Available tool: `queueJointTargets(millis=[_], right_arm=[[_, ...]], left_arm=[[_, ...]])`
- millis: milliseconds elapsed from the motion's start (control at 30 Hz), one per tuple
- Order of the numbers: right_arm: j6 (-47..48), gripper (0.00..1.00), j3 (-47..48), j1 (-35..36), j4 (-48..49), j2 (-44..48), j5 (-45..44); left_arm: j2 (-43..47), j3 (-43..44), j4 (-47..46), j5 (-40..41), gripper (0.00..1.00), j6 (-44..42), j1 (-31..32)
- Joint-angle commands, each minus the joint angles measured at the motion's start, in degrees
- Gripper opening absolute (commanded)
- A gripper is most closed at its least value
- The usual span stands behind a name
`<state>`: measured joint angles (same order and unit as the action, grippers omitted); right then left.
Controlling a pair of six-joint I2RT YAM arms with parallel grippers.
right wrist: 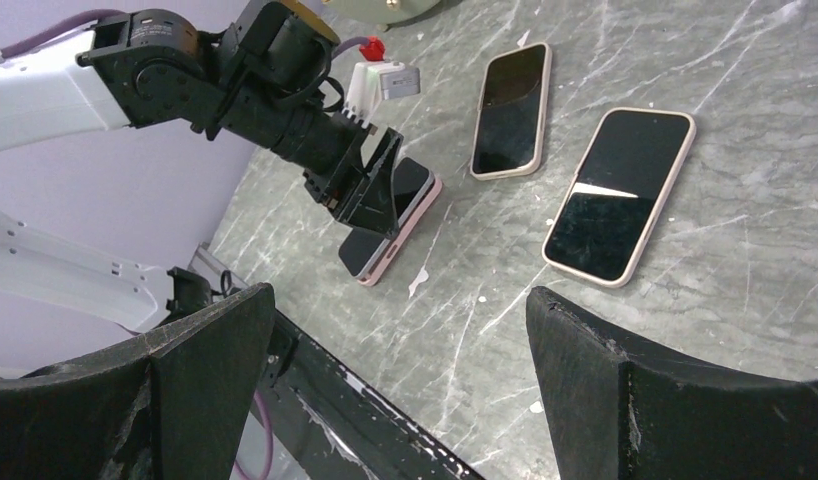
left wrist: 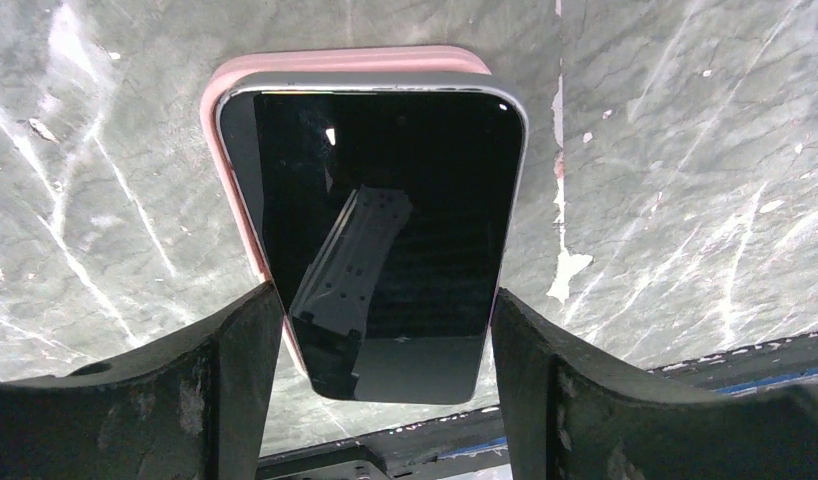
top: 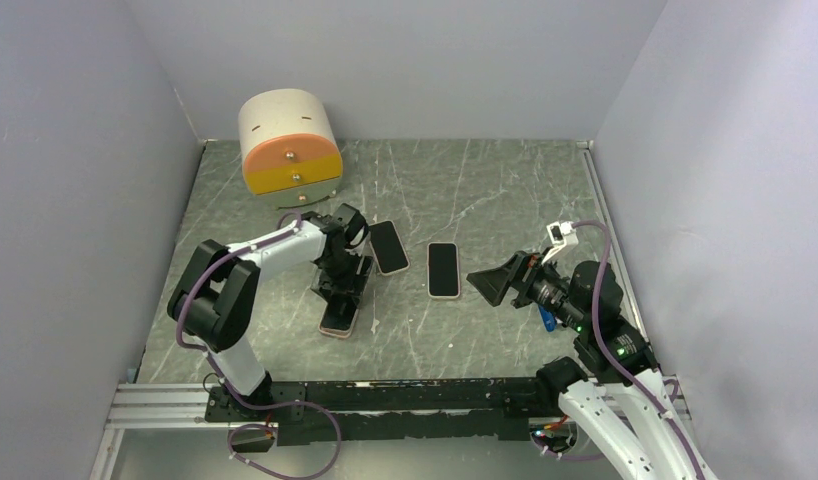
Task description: Put the phone into the phone case
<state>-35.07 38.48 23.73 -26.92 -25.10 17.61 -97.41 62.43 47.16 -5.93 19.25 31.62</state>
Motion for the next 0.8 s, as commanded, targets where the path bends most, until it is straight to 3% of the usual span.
queueJointTargets(millis=[0,333,767], right_arm=[[-0.31,0.99,0.63,0.15,1.71,0.49,0.43],[-0.61,0.99,-0.07,0.17,2.36,1.04,1.47],[-1.64,0.99,-1.4,0.17,3.74,0.99,3.21]], left_arm=[[-0.14,-0.18,-0.4,0.27,0.49,1.68,0.64],[-0.58,0.78,0.75,2.37,0.68,2.2,1.13],[-0.47,1.06,1.26,3.38,0.81,2.28,2.3]])
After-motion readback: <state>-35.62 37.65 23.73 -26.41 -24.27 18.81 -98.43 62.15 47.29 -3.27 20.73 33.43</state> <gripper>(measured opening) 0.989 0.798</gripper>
